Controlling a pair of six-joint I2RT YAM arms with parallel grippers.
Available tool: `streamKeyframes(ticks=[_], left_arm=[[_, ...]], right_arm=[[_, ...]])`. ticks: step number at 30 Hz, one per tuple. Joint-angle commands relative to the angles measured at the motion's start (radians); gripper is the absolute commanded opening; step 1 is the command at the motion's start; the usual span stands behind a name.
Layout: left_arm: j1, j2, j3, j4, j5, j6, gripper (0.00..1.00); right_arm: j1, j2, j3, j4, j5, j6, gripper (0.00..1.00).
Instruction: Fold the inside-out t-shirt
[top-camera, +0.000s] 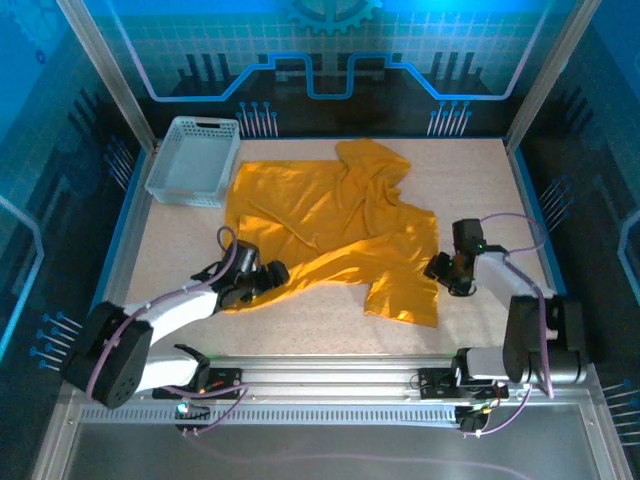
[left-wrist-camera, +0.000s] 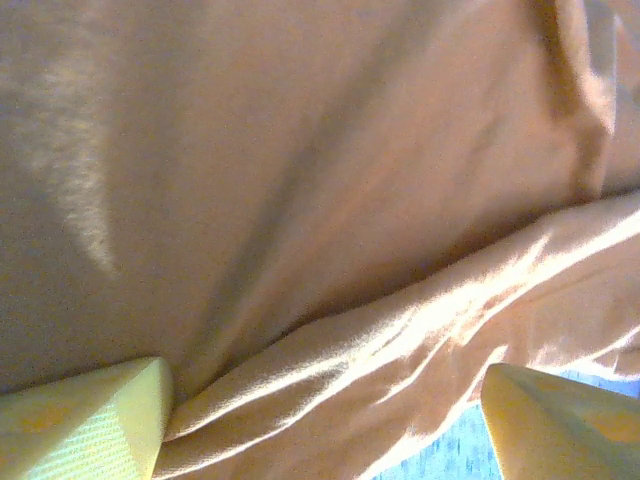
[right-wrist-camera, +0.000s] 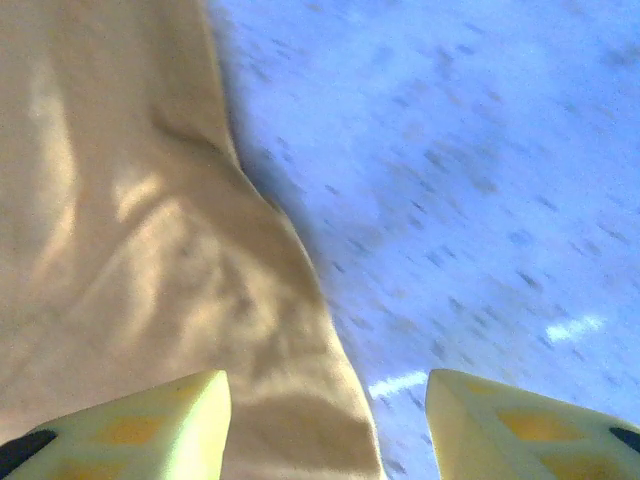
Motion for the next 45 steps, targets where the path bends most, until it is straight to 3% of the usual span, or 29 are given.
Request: streamKeyframes(ticks=[1, 5, 9, 16, 22, 28, 31, 34, 39, 42, 45], left_arm=[[-0.034, -0.074, -0.037, -0.144, -0.040, -0.071, 0.83], [0.021, -0.121, 0.097, -0.228, -0.117, 0.045, 0.85], [0.170, 0.042, 0.273, -0.197, 0.012, 0.108, 0.85], [0.182, 0.378, 0.478, -0.138, 0.079, 0.138, 0.82], [0.171, 0.470, 0.461, -0.112, 0.100, 0.104, 0.82], [0.060, 0.456, 0.361, -0.059, 0.068, 0.044, 0.82], [-0.047, 0.421, 0.284, -0.001, 0.038, -0.027, 0.82], [-0.154, 0.372, 0.230, 0.001, -0.009, -0.093, 0.82], [-0.316, 0.253, 0.163, -0.050, -0.089, -0.172, 0.83], [-0.279, 0.149, 0.181, -0.123, -0.125, -0.130, 0.85], [-0.123, 0.094, 0.272, -0.199, -0.121, -0.031, 0.85]], right_arm=[[-0.001, -0.108, 0.003, -0.069, -0.005, -0.004, 0.56], [0.078, -0.145, 0.087, -0.015, -0.047, -0.046, 0.56], [0.219, 0.020, 0.260, 0.014, -0.050, -0.102, 0.60], [0.275, 0.394, 0.491, 0.035, -0.133, -0.109, 0.59], [0.254, 0.528, 0.505, -0.015, -0.063, -0.071, 0.59], [0.122, 0.386, 0.346, -0.018, 0.008, -0.005, 0.61], [0.049, 0.297, 0.284, -0.038, 0.050, -0.019, 0.62], [-0.044, 0.216, 0.197, -0.044, -0.003, -0.023, 0.62], [-0.110, 0.023, 0.120, -0.067, 0.025, -0.039, 0.62], [-0.041, -0.026, 0.205, -0.071, 0.012, -0.080, 0.62], [0.109, 0.042, 0.366, -0.039, 0.024, -0.150, 0.62]])
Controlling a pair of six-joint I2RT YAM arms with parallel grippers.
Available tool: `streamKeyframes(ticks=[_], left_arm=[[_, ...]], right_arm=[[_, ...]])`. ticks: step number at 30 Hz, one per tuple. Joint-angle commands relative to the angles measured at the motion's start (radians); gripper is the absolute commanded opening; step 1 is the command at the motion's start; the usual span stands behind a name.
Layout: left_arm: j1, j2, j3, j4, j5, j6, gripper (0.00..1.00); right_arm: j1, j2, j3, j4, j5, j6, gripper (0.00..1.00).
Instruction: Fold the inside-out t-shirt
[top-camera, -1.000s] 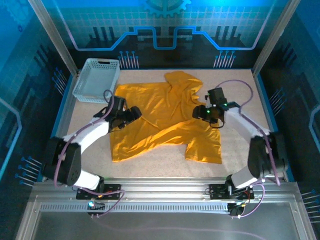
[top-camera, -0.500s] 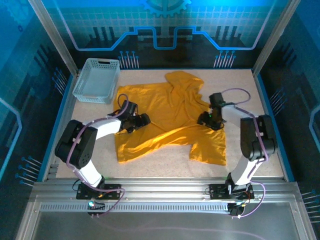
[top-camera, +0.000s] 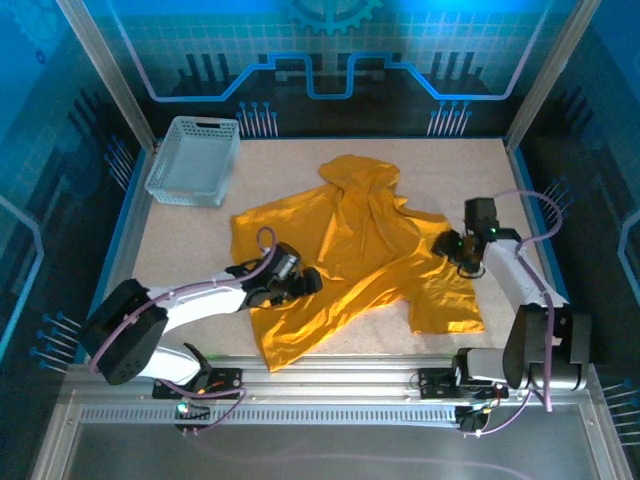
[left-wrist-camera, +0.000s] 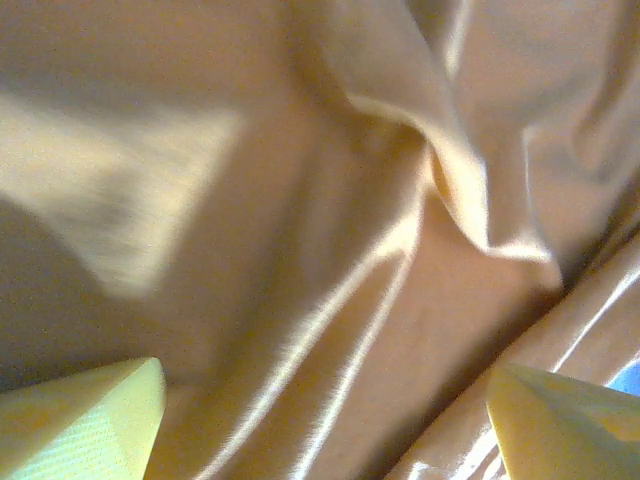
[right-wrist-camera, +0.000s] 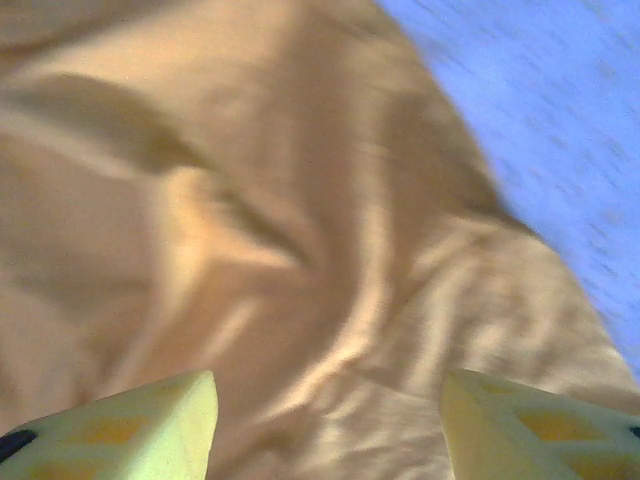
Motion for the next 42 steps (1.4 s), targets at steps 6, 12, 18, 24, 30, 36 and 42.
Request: streamKeyframes(ticks=[6, 12, 18, 24, 30, 36, 42], left_arm=[[0.376, 0.111, 0.369, -0.230, -0.082, 0.176, 0.84], [0.480, 0.309, 0.515, -0.282, -0.186, 0.197, 0.77], [0.535, 0.378, 0.524, -0.257, -0.213, 0.248, 0.74], [0.577, 0.462, 0.571, -0.220, -0.129, 0.311, 0.64], [0.586, 0.512, 0.607, -0.225, -0.117, 0.327, 0.55], [0.598, 0.522, 0.608, -0.214, -0.113, 0.328, 0.39], [0.604, 0.512, 0.595, -0.215, -0.100, 0.324, 0.32]], right_arm=[[0.240, 0.430, 0.529, 0.027, -0.110, -0.161, 0.62], [0.280, 0.710, 0.802, -0.043, -0.106, -0.178, 0.61], [0.293, 0.777, 0.852, -0.060, -0.089, -0.192, 0.61], [0.282, 0.795, 0.847, -0.058, -0.059, -0.203, 0.61], [0.268, 0.845, 0.880, -0.082, -0.071, -0.188, 0.61], [0.253, 0.889, 0.911, -0.139, -0.050, -0.153, 0.61], [0.234, 0.900, 0.878, -0.145, -0.051, -0.113, 0.60]])
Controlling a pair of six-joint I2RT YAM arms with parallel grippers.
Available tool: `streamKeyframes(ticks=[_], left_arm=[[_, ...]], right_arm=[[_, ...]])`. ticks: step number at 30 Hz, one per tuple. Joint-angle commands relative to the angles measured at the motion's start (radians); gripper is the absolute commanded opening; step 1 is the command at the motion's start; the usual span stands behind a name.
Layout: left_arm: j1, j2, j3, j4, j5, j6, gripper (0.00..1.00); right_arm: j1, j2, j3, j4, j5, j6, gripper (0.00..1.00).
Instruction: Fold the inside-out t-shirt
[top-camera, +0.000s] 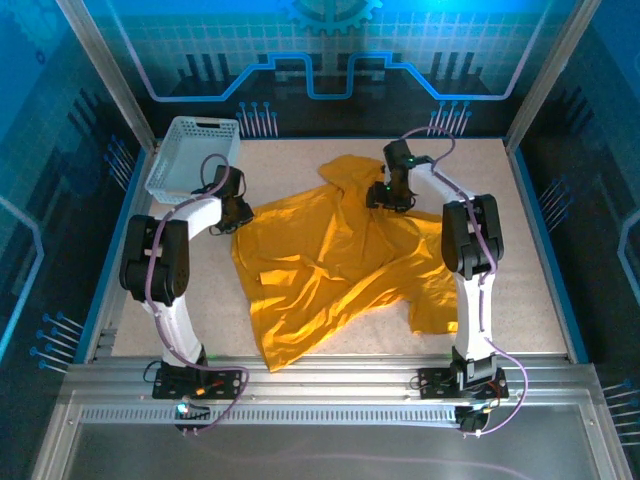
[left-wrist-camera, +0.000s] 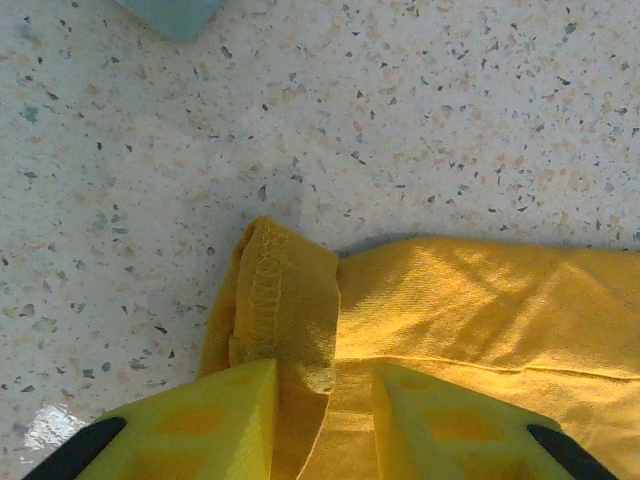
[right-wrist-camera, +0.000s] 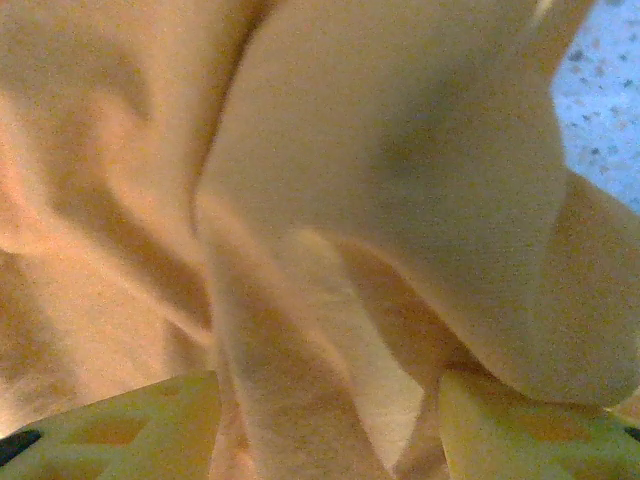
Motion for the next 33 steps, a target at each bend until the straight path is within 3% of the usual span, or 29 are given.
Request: streamKeyframes(ticks=[1, 4, 11, 23, 26, 30, 33], left_arm=[[0.013, 0.000, 0.018, -0.013, 0.020, 0.003, 0.33], [0.012, -0.004, 0.018, -0.042, 0.001, 0.007, 0.47], [0.007, 0.005, 0.040, -0.113, -0.063, 0.029, 0.46], [0.009, 0.003, 0.049, -0.087, -0.054, 0.049, 0.17], [0.008, -0.008, 0.036, -0.074, -0.038, 0.045, 0.09], [0.011, -0.072, -0.032, -0.004, -0.010, 0.035, 0.00], [0.012, -0.136, -0.104, 0.079, 0.038, 0.019, 0.00]], right_arm=[[-0.022, 0.011, -0.009, -0.035, 0.011, 0.041, 0.61], [-0.039, -0.001, -0.035, -0.020, -0.001, 0.054, 0.61], [-0.045, -0.031, -0.059, 0.001, -0.003, 0.062, 0.60], [-0.055, 0.023, -0.031, -0.052, -0.001, 0.080, 0.61], [-0.058, 0.022, -0.033, -0.084, 0.053, 0.104, 0.60], [-0.115, -0.075, -0.186, 0.001, 0.053, 0.180, 0.60], [-0.165, -0.158, -0.309, 0.060, 0.043, 0.213, 0.60]])
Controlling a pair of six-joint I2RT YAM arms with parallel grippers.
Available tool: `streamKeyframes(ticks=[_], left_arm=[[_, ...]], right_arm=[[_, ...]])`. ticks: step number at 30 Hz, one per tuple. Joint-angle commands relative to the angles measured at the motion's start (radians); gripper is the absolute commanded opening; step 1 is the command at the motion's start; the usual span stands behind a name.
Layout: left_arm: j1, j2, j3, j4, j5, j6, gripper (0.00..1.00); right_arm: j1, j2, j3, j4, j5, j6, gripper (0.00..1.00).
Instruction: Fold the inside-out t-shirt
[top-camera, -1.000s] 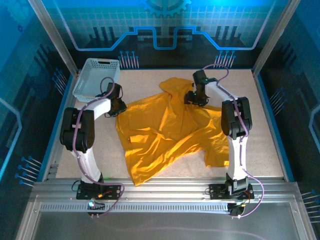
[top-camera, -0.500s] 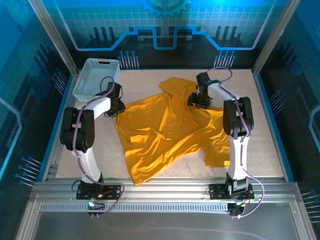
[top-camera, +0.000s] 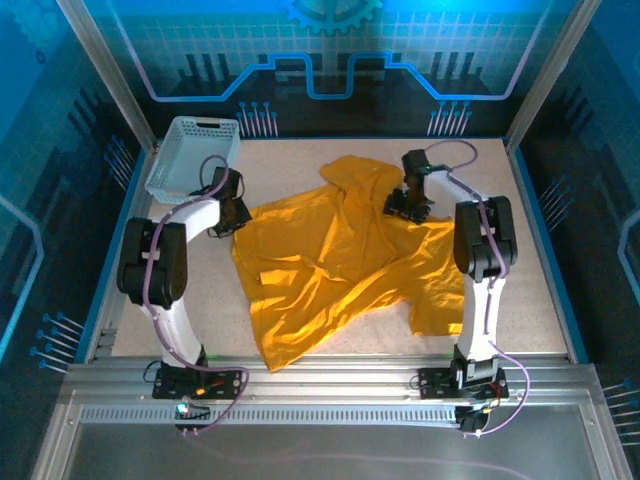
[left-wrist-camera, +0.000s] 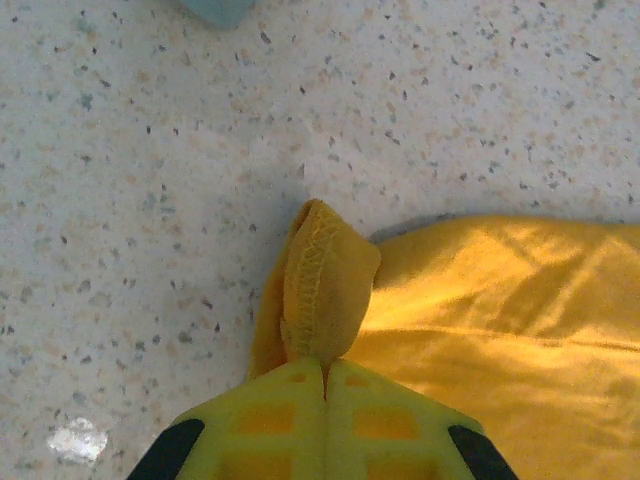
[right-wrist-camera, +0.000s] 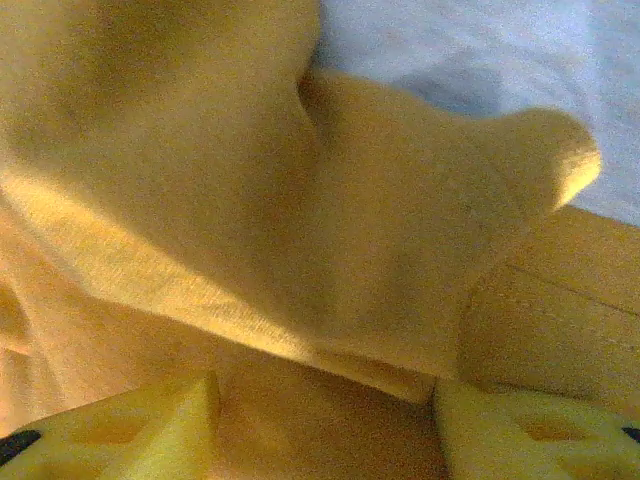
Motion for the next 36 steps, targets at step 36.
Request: streamKeyframes(ticks=[36], left_arm=[[0.047, -0.263, -0.339, 0.363, 0.410, -0.191, 0.00]], right_arm=[[0.025, 0.296, 0.668, -0.180, -0.077, -0.186, 0.59]])
